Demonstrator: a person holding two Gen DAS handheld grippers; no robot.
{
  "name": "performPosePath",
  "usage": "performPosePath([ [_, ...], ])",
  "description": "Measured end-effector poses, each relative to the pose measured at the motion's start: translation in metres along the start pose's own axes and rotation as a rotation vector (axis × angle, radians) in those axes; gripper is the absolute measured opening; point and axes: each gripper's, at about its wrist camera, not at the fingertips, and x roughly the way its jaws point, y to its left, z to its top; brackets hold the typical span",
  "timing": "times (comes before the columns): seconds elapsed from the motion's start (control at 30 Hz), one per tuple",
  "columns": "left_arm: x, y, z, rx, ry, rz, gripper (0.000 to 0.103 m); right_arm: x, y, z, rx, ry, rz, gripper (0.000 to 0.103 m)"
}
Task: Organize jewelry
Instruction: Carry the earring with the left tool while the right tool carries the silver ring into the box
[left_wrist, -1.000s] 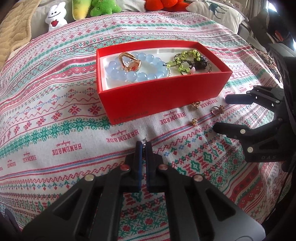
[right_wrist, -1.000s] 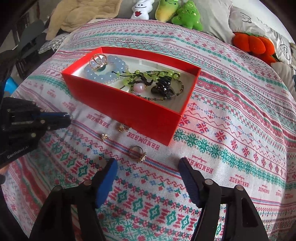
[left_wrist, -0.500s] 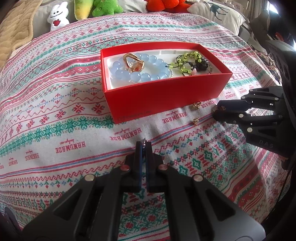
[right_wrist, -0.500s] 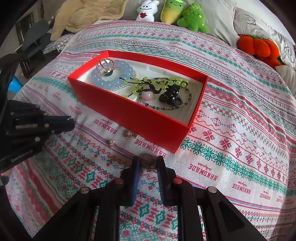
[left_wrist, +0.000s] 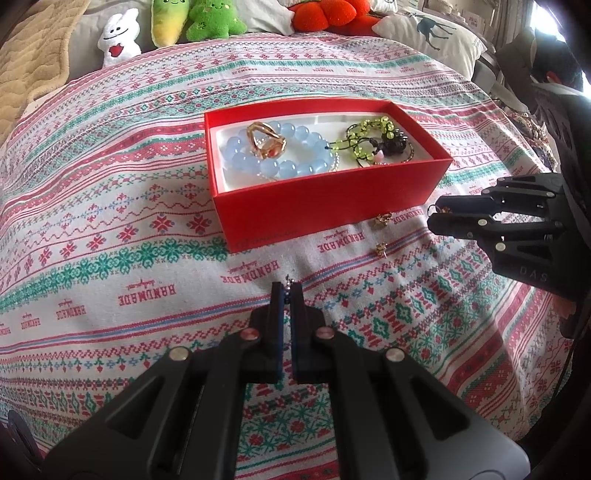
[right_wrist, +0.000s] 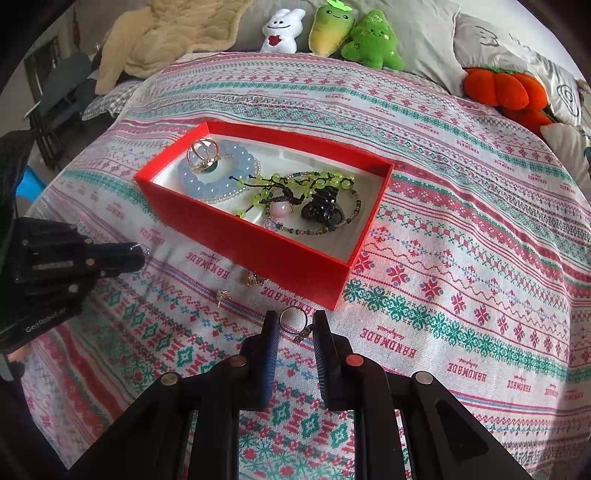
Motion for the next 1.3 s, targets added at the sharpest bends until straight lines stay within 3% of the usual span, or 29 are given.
performPosePath([
  [0.67,-0.021,0.004,-0.004,-0.031,-0.036,-0.012,0.003,-0.019,0.0,0.005,0.012,-0.039,0.014,0.019],
  [1.3,-0.036,-0.007,0.044,-0.084,-0.087,0.001,0.004,-0.048,-0.003,0.036,0.059,-0.126,0.025,0.019],
])
